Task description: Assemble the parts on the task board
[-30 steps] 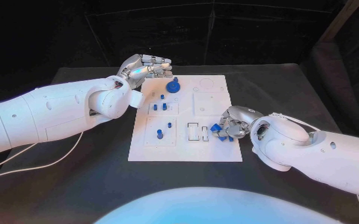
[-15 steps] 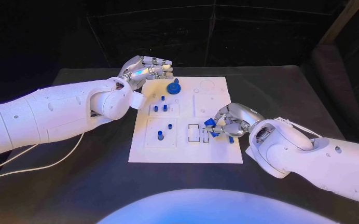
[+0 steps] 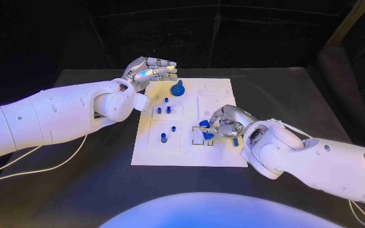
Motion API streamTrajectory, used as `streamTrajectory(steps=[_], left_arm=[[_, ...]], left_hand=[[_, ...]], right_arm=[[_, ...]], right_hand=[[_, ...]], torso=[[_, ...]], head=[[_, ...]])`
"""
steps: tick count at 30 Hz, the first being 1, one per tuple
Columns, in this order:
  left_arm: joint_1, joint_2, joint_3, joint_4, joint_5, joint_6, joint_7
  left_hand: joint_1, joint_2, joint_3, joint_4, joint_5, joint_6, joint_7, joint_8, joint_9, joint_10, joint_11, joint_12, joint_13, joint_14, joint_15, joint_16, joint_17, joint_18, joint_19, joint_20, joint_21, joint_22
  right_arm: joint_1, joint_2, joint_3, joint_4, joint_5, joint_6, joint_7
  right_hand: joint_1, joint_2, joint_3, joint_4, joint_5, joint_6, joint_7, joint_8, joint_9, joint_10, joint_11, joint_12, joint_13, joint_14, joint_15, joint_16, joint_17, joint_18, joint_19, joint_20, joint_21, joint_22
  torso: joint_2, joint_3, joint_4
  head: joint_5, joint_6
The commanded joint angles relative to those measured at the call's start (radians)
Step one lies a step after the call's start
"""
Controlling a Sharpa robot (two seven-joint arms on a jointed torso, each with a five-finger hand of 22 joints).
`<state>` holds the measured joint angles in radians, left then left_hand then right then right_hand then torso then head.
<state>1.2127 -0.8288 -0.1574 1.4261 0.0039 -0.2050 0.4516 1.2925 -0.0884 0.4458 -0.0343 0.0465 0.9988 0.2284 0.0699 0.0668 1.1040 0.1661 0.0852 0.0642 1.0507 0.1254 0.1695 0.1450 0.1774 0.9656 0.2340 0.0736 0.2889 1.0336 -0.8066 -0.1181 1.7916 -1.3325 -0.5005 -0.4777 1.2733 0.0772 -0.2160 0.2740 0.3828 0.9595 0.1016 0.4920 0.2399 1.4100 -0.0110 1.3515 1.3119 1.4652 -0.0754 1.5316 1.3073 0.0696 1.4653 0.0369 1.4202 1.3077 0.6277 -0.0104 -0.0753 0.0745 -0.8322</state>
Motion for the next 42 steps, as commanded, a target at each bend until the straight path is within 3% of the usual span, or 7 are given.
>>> streamTrajectory(steps=[1,6,32,33,35,38,42], left_arm=[[0.001,0.002,0.001,-0.002,0.002,0.012,0.003],[0.001,0.003,0.001,-0.003,0.002,0.015,0.001],[0.001,0.005,0.001,-0.001,0.002,0.029,-0.008],[0.001,0.005,0.001,-0.001,0.002,0.03,-0.008],[0.001,0.005,0.001,-0.001,0.002,0.03,-0.009],[0.001,0.005,0.001,-0.002,0.002,0.03,-0.009],[0.001,0.006,0.001,-0.002,0.002,0.031,-0.01]], left_hand=[[-0.003,0.004,0.0,0.004,0.002,-0.01,0.0,-0.002,0.0,-0.007,0.001,0.0,0.001,0.009,0.001,-0.005,-0.001,0.005,0.007,0.001,-0.003,-0.001],[-0.003,0.004,0.0,0.004,0.002,-0.01,0.0,-0.002,0.0,-0.007,0.001,0.0,0.001,0.009,0.001,-0.005,-0.001,0.005,0.007,0.001,-0.003,-0.001],[-0.005,0.004,-0.001,0.005,0.002,-0.011,0.0,-0.002,0.0,-0.007,0.002,0.0,0.001,0.009,0.002,-0.006,-0.001,0.005,0.007,0.001,-0.004,-0.003],[-0.005,0.004,-0.001,0.005,0.002,-0.011,0.0,-0.002,0.0,-0.007,0.002,0.0,0.001,0.009,0.002,-0.006,-0.001,0.005,0.007,0.001,-0.004,-0.003],[-0.005,0.004,-0.001,0.005,0.002,-0.011,0.0,-0.002,0.0,-0.007,0.002,0.0,0.001,0.009,0.002,-0.006,-0.001,0.005,0.007,0.001,-0.004,-0.003],[-0.005,0.004,-0.001,0.005,0.002,-0.011,0.0,-0.002,0.0,-0.007,0.002,0.0,0.001,0.009,0.002,-0.006,-0.001,0.005,0.007,0.001,-0.004,-0.003],[-0.005,0.004,-0.001,0.005,0.002,-0.011,0.0,-0.002,0.0,-0.007,0.002,0.0,0.001,0.009,0.002,-0.006,-0.001,0.005,0.007,0.001,-0.004,-0.003]], right_arm=[[0.002,0.017,0.001,-0.013,-0.006,0.03,-0.046],[0.002,0.036,0.001,-0.028,-0.029,0.077,-0.072],[0.002,0.081,0.001,-0.051,-0.054,0.114,-0.094],[0.002,0.081,0.001,-0.052,-0.056,0.112,-0.094],[0.002,0.082,0.001,-0.054,-0.066,0.105,-0.095],[0.002,0.083,0.001,-0.057,-0.08,0.091,-0.096],[0.002,0.083,0.001,-0.059,-0.096,0.073,-0.097]], right_hand=[[-0.017,0.006,-0.009,0.011,-0.023,0.058,-0.051,0.013,0.064,0.019,-0.011,0.01,0.032,0.095,-0.01,0.006,0.216,-0.015,0.017,-0.013,0.005,0.01],[-0.041,0.012,-0.027,0.013,-0.064,0.057,-0.055,0.023,0.081,0.023,-0.014,0.008,0.035,0.095,-0.014,0.005,0.214,-0.015,0.017,-0.017,0.004,0.01],[-0.059,0.011,-0.044,0.014,-0.081,0.052,-0.055,0.029,0.094,0.024,-0.015,0.007,0.038,0.094,-0.014,0.004,0.213,-0.015,0.015,-0.018,0.003,0.008],[-0.07,0.013,-0.05,0.015,-0.097,0.05,-0.055,0.03,0.098,0.024,-0.015,0.006,0.039,0.094,-0.014,0.003,0.212,-0.015,0.015,-0.018,0.002,0.008],[-0.12,0.024,-0.074,0.008,-0.196,0.047,-0.056,0.034,0.107,0.024,-0.014,0.003,0.04,0.094,-0.015,0.004,0.213,-0.015,0.015,-0.018,0.002,0.008],[-0.178,0.029,-0.105,0.017,-0.297,0.042,-0.056,0.037,0.119,0.024,-0.014,0.0,0.041,0.095,-0.015,0.005,0.215,-0.015,0.015,-0.018,0.002,0.008],[-0.228,0.025,-0.134,0.018,-0.331,0.035,-0.054,0.039,0.13,0.019,-0.013,-0.009,0.037,0.094,-0.013,0.004,0.214,-0.014,0.013,-0.018,-0.001,0.004]], torso=[[0.001,0.0006,-0.0022],[0.0,0.0004,-0.0019],[0.001,0.0012,-0.0015],[0.001,0.0013,-0.0017],[0.001,0.0012,-0.0025],[0.001,0.0014,-0.0026],[0.001,0.0012,-0.0025]], head=[[0.004,0.0],[0.006,-0.002],[0.014,-0.009],[0.015,-0.009],[0.015,-0.009],[0.014,-0.009],[0.014,-0.008]])
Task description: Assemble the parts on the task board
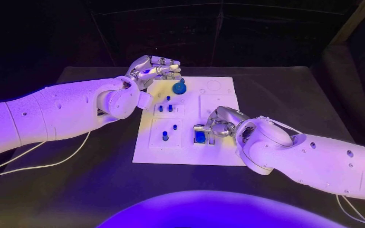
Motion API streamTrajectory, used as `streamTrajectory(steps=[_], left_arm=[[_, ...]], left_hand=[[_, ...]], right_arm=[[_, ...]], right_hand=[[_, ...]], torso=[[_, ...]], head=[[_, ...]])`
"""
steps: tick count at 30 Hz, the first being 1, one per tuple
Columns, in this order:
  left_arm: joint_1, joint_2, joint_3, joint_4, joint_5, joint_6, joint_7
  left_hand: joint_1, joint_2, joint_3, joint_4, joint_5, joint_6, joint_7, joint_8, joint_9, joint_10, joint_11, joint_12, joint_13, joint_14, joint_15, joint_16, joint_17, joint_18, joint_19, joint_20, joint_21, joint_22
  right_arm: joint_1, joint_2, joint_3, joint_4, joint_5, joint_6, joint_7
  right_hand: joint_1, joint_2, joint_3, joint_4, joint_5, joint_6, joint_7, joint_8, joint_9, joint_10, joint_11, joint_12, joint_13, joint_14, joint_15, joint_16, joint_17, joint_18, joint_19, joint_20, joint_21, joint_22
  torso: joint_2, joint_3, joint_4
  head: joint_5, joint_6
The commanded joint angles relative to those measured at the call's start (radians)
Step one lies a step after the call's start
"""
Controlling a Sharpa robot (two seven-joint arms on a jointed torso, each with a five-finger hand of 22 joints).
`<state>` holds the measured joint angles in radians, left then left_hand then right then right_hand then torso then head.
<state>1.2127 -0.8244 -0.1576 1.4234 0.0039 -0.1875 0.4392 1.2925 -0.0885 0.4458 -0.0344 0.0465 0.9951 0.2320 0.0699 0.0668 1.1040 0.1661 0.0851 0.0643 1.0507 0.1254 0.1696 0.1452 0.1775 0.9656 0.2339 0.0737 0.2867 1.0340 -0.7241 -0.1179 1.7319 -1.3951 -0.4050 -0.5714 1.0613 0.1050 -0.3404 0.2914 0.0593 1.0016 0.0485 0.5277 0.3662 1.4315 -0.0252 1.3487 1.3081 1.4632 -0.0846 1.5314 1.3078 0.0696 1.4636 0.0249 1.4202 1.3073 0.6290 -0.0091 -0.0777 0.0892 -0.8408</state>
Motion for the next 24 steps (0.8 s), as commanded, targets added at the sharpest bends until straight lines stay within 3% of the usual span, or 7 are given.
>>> streamTrajectory(steps=[1,5,14,22,24], left_arm=[[0.001,0.001,0.001,0.001,0.002,0.014,0.002],[0.001,0.001,0.001,0.002,0.002,0.015,0.001],[0.001,-0.002,0.001,0.002,0.002,0.017,-0.001],[0.001,-0.004,0.001,0.002,0.002,0.017,-0.002],[0.001,-0.003,0.001,0.001,0.002,0.018,-0.002]], left_hand=[[-0.005,0.004,-0.001,0.005,0.002,-0.007,-0.003,-0.002,0.0,-0.007,0.002,0.0,0.001,0.009,0.002,-0.006,-0.002,0.005,0.007,0.001,-0.004,-0.001],[-0.007,0.003,-0.003,0.007,0.002,-0.008,-0.003,-0.002,0.0,-0.008,0.002,0.0,0.001,0.009,0.002,-0.007,-0.002,0.005,0.007,0.001,-0.004,-0.003],[-0.007,0.003,-0.003,0.007,0.002,-0.008,-0.003,-0.002,0.0,-0.008,0.002,0.0,0.001,0.009,0.002,-0.007,-0.002,0.005,0.007,0.001,-0.004,-0.003],[-0.008,0.003,-0.003,0.007,0.002,-0.008,-0.003,-0.002,0.0,-0.009,0.002,0.001,0.001,0.009,0.002,-0.008,-0.003,0.005,0.007,0.002,-0.004,-0.004],[-0.008,0.003,-0.003,0.007,0.002,-0.008,-0.003,-0.002,0.0,-0.009,0.002,0.001,0.001,0.009,0.002,-0.008,-0.003,0.005,0.007,0.002,-0.004,-0.004]], right_arm=[[0.002,0.0,0.001,0.001,-0.037,-0.026,-0.003],[0.002,-0.006,0.001,0.011,-0.048,-0.039,0.005],[0.001,-0.048,0.001,0.062,-0.052,-0.031,0.066],[0.001,-0.089,0.0,0.102,-0.041,-0.01,0.101],[0.001,-0.093,0.0,0.102,-0.039,-0.002,0.102]], right_hand=[[-0.024,-0.004,-0.013,0.001,-0.008,-0.009,-0.001,0.003,0.005,-0.003,0.001,-0.008,0.04,0.096,-0.004,0.004,0.213,-0.014,0.014,-0.006,-0.002,0.003],[-0.026,-0.005,-0.015,-0.001,-0.007,-0.011,0.0,0.003,0.008,-0.006,0.002,-0.013,0.037,0.096,-0.004,0.003,0.212,-0.014,0.013,-0.005,-0.003,0.002],[0.118,-0.03,0.012,-0.067,0.037,-0.017,-0.001,0.01,0.031,-0.001,0.001,-0.011,0.048,0.096,-0.004,0.003,0.212,-0.014,0.014,-0.004,-0.003,0.004],[0.159,-0.038,0.018,-0.092,0.048,-0.018,-0.001,0.013,0.04,0.001,0.001,-0.01,0.052,0.096,-0.004,0.004,0.213,-0.014,0.015,-0.004,-0.002,0.007],[0.167,-0.035,0.02,-0.096,0.072,-0.018,-0.001,0.013,0.043,0.002,0.001,-0.01,0.053,0.096,-0.004,0.004,0.213,-0.014,0.015,-0.005,-0.003,0.007]], torso=[[0.0,-0.0001,0.0],[0.001,0.0012,0.0],[0.0,0.0011,-0.0008],[0.0,0.001,-0.0023],[0.0,0.0003,-0.0016]], head=[[-0.001,0.0],[0.0,0.0],[0.004,-0.004],[0.004,-0.006],[0.002,-0.006]])
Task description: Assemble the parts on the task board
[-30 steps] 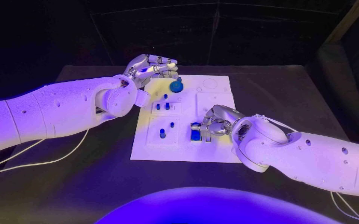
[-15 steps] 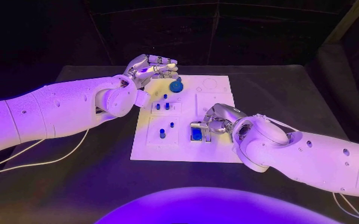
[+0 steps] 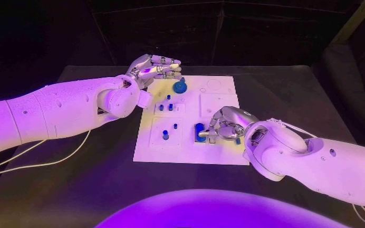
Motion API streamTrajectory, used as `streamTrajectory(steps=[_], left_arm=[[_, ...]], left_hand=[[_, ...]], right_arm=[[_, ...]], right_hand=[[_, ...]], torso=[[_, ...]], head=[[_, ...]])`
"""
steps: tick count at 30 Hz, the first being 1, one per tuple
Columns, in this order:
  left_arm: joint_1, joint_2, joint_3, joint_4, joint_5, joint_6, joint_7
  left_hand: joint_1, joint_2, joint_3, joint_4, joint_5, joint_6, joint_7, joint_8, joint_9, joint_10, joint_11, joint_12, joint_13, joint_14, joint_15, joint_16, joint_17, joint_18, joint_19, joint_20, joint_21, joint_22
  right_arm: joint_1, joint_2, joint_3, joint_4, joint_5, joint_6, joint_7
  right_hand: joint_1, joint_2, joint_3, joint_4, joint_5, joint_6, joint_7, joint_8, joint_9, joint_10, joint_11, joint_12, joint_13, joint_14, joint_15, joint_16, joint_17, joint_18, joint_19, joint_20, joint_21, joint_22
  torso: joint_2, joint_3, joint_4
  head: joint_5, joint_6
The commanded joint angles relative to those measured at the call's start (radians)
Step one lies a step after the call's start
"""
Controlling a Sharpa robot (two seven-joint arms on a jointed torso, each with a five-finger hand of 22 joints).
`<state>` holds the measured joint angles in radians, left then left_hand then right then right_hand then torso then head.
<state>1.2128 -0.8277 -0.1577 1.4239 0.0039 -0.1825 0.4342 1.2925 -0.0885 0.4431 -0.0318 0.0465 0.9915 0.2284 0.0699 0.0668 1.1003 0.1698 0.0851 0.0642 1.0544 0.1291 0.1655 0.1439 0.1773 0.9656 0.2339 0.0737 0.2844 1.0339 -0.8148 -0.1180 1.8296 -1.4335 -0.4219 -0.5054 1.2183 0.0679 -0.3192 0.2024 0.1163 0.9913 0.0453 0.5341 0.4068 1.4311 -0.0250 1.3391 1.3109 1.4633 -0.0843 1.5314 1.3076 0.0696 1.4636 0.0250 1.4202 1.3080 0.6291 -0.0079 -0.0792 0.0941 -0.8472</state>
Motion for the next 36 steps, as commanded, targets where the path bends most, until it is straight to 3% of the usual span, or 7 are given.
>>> streamTrajectory(steps=[1,10,16,25,33,36], left_arm=[[0.001,0.001,0.001,0.001,0.002,0.013,0.003],[0.001,0.004,0.001,0.0,0.002,0.013,0.005],[0.001,0.004,0.001,-0.001,0.002,0.013,0.004],[0.001,0.003,0.001,-0.002,0.002,0.012,0.005],[0.001,0.001,0.001,-0.001,0.002,0.012,0.006],[0.001,0.001,0.001,-0.002,0.002,0.012,0.006]], left_hand=[[-0.008,0.003,0.0,0.004,0.002,-0.005,0.001,-0.002,0.0,-0.005,-0.002,0.001,0.001,0.005,-0.002,-0.004,-0.001,0.005,0.007,0.002,-0.004,-0.002],[-0.008,0.003,0.0,0.004,0.002,-0.005,0.001,-0.002,0.0,-0.005,-0.002,0.001,0.001,0.005,-0.002,-0.004,-0.001,0.005,0.007,0.002,-0.004,-0.002],[-0.008,0.003,0.0,0.004,0.002,-0.005,0.001,-0.002,0.0,-0.005,-0.002,0.001,0.001,0.005,-0.002,-0.004,-0.001,0.005,0.007,0.002,-0.004,-0.002],[-0.008,0.003,0.0,0.004,0.002,-0.005,0.001,-0.002,0.0,-0.005,-0.002,0.001,0.001,0.005,-0.002,-0.004,-0.001,0.005,0.007,0.002,-0.004,-0.002],[-0.008,0.005,0.0,0.005,0.002,-0.005,0.001,-0.002,0.0,-0.006,-0.002,0.001,0.001,0.005,-0.002,-0.005,-0.002,0.005,0.007,0.002,-0.004,-0.004],[-0.008,0.005,0.0,0.005,0.002,-0.005,0.001,-0.002,0.0,-0.006,-0.002,0.001,0.001,0.005,-0.002,-0.005,-0.002,0.005,0.007,0.002,-0.004,-0.004]], right_arm=[[0.001,-0.003,0.0,0.002,-0.001,0.019,0.036],[0.001,0.023,0.0,-0.034,0.008,0.034,0.024],[0.001,0.045,0.0,-0.059,0.003,0.064,0.003],[0.001,0.063,0.0,-0.07,-0.017,0.087,-0.001],[0.001,0.057,0.0,-0.065,-0.028,0.047,0.005],[0.001,0.043,0.0,-0.06,-0.004,0.006,0.021]], right_hand=[[0.013,0.004,0.0,-0.008,0.025,-0.008,0.002,0.007,0.003,0.003,0.001,-0.001,0.051,0.096,-0.004,0.004,0.213,-0.014,0.015,-0.005,-0.003,0.006],[0.028,0.022,0.006,-0.015,0.063,-0.008,0.002,0.006,0.009,0.003,0.0,-0.002,0.053,0.096,-0.005,0.003,0.212,-0.014,0.015,-0.005,-0.004,0.006],[0.066,0.028,0.016,-0.043,0.109,-0.011,0.0,0.004,0.014,0.003,-0.001,-0.005,0.054,0.096,-0.006,0.002,0.211,-0.014,0.014,-0.007,-0.005,0.004],[0.105,0.018,0.018,-0.075,0.105,-0.011,-0.001,0.003,0.017,0.004,-0.002,-0.005,0.057,0.096,-0.007,0.001,0.21,-0.013,0.014,-0.007,-0.006,0.004],[0.11,0.016,0.017,-0.08,0.097,-0.01,0.0,0.002,0.018,0.003,-0.002,-0.007,0.056,0.096,-0.007,0.002,0.21,-0.014,0.014,-0.007,-0.006,0.005],[0.097,0.022,0.011,-0.072,0.104,-0.035,0.01,-0.019,0.011,-0.005,0.005,-0.021,0.046,0.095,-0.002,0.0,0.208,-0.013,0.012,-0.005,-0.009,0.0]], torso=[[0.0,-0.0009,-0.0001],[0.001,-0.0009,0.005],[0.0,-0.0014,0.0019],[0.0,-0.0007,0.0026],[0.0,-0.0008,0.0013],[-0.001,-0.0006,0.0008]], head=[[-0.003,0.001],[-0.004,-0.001],[-0.003,-0.004],[-0.003,-0.007],[-0.004,-0.006],[-0.004,-0.006]])
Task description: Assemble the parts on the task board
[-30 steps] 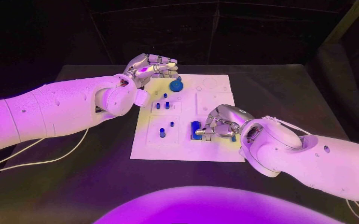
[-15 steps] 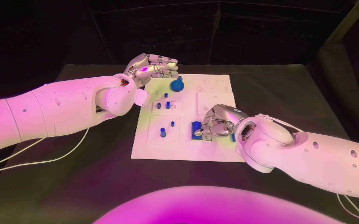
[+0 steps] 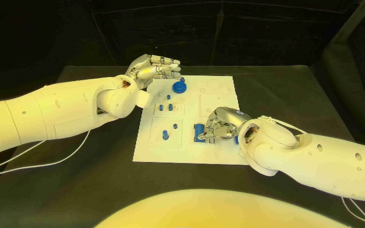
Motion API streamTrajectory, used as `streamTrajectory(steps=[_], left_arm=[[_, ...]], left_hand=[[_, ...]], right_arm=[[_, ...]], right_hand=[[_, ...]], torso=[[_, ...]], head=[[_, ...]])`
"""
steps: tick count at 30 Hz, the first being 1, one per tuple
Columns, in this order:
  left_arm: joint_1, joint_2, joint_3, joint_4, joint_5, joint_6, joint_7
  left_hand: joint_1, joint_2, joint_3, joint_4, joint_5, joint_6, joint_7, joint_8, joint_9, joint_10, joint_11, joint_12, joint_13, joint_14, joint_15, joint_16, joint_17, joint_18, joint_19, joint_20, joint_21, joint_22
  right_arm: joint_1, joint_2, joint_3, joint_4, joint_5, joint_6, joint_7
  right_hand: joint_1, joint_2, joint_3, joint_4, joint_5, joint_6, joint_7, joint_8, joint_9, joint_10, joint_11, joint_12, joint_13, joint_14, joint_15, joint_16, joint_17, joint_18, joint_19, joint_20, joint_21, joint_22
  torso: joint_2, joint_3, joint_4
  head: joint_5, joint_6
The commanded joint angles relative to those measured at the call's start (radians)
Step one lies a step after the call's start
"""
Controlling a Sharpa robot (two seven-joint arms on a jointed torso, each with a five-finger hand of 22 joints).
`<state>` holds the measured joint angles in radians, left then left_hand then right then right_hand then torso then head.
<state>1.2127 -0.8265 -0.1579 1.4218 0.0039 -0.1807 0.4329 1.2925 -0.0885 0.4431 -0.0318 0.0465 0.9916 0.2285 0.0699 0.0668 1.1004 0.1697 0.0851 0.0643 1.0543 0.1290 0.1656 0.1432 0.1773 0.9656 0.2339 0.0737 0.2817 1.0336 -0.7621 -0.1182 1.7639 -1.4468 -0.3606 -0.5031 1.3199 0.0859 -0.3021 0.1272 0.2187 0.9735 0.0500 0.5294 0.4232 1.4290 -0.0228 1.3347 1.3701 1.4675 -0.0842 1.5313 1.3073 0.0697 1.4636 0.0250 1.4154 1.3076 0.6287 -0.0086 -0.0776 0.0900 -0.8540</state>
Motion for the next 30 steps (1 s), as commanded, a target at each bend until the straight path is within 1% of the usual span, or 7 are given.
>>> streamTrajectory(steps=[1,11,13,15,17,25,30], left_arm=[[0.001,-0.001,0.001,0.0,0.002,0.01,0.007],[0.001,-0.002,0.001,-0.001,0.002,0.01,0.006],[0.001,-0.003,0.001,-0.001,0.002,0.009,0.006],[0.001,-0.003,0.001,-0.002,0.002,0.009,0.006],[0.001,-0.004,0.001,-0.001,0.002,0.009,0.006],[0.001,-0.001,0.0,-0.002,0.002,0.011,0.006],[0.0,0.0,0.0,-0.003,0.002,0.012,0.006]], left_hand=[[-0.008,0.005,0.0,0.005,0.002,-0.005,0.001,-0.002,0.0,-0.006,-0.001,0.001,0.001,0.005,-0.001,-0.005,-0.001,0.005,0.007,0.002,-0.004,-0.001],[-0.008,0.005,0.0,0.005,0.002,-0.005,0.001,-0.002,0.0,-0.006,-0.001,0.001,0.001,0.005,-0.001,-0.005,-0.001,0.005,0.007,0.002,-0.004,-0.001],[-0.008,0.005,0.0,0.005,0.002,-0.005,0.001,-0.002,0.0,-0.006,-0.001,0.001,0.001,0.005,-0.001,-0.005,-0.001,0.005,0.007,0.002,-0.004,-0.001],[-0.008,0.005,0.0,0.005,0.002,-0.005,0.001,-0.002,0.0,-0.006,-0.001,0.001,0.001,0.005,-0.001,-0.005,-0.001,0.005,0.007,0.002,-0.004,-0.001],[-0.008,0.005,0.0,0.005,0.002,-0.005,0.001,-0.002,0.0,-0.006,-0.001,0.001,0.001,0.005,-0.001,-0.005,-0.001,0.005,0.007,0.002,-0.004,-0.001],[-0.008,0.007,0.0,0.006,0.002,-0.006,0.001,-0.002,0.0,-0.006,-0.001,0.001,0.001,0.006,-0.001,-0.006,-0.001,0.006,0.007,0.002,-0.004,-0.003],[-0.008,0.007,0.0,0.006,0.002,-0.006,0.001,-0.002,0.0,-0.006,-0.001,0.001,0.001,0.006,-0.001,-0.006,-0.001,0.006,0.007,0.002,-0.004,-0.003]], right_arm=[[0.001,-0.016,0.0,0.009,0.022,-0.069,0.028],[0.002,-0.136,0.001,0.082,0.125,-0.167,0.1],[0.003,-0.176,0.001,0.09,0.134,-0.164,0.096],[0.003,-0.2,0.001,0.09,0.134,-0.157,0.093],[0.003,-0.221,0.001,0.086,0.127,-0.144,0.086],[0.002,-0.252,0.0,0.049,0.08,-0.095,0.044],[0.001,-0.246,-0.001,0.024,0.044,-0.067,0.011]], right_hand=[[-0.009,0.007,-0.008,0.007,0.012,-0.029,0.011,-0.026,-0.01,-0.009,0.008,-0.025,-0.019,0.09,0.001,-0.001,0.207,-0.013,0.011,-0.003,-0.006,-0.002],[-0.022,0.032,-0.018,0.027,0.058,-0.08,0.045,-0.119,-0.047,-0.023,0.038,-0.049,-0.034,0.089,0.026,-0.007,0.199,-0.011,0.007,0.02,-0.013,-0.01],[-0.012,0.039,-0.014,0.023,0.072,-0.072,0.045,-0.128,-0.051,-0.026,0.038,-0.053,-0.037,0.088,0.028,-0.009,0.196,-0.01,0.006,0.023,-0.014,-0.011],[0.006,0.043,-0.009,0.013,0.118,-0.059,0.043,-0.135,-0.053,-0.03,0.036,-0.059,-0.041,0.087,0.027,-0.012,0.193,-0.009,0.005,0.023,-0.016,-0.014],[0.012,0.043,-0.01,0.011,0.136,-0.049,0.042,-0.141,-0.055,-0.031,0.035,-0.062,-0.042,0.087,0.026,-0.012,0.192,-0.009,0.005,0.023,-0.016,-0.015],[0.008,0.037,-0.018,0.013,0.134,-0.038,0.041,-0.149,-0.058,-0.031,0.035,-0.063,-0.042,0.088,0.026,-0.01,0.195,-0.01,0.005,0.023,-0.015,-0.012],[0.003,0.032,-0.026,0.016,0.12,-0.03,0.041,-0.156,-0.059,-0.027,0.034,-0.058,-0.037,0.089,0.026,-0.007,0.199,-0.011,0.007,0.023,-0.012,-0.008]], torso=[[-0.001,0.0,-0.0014],[-0.001,-0.0007,-0.0017],[-0.001,-0.001,-0.0038],[-0.002,-0.0015,-0.0052],[-0.001,-0.0013,-0.0037],[-0.002,0.001,-0.0089],[-0.001,-0.0004,-0.0045]], head=[[0.0,0.001],[-0.013,0.005],[-0.017,0.008],[-0.021,0.011],[-0.026,0.014],[-0.039,0.015],[-0.048,0.016]])
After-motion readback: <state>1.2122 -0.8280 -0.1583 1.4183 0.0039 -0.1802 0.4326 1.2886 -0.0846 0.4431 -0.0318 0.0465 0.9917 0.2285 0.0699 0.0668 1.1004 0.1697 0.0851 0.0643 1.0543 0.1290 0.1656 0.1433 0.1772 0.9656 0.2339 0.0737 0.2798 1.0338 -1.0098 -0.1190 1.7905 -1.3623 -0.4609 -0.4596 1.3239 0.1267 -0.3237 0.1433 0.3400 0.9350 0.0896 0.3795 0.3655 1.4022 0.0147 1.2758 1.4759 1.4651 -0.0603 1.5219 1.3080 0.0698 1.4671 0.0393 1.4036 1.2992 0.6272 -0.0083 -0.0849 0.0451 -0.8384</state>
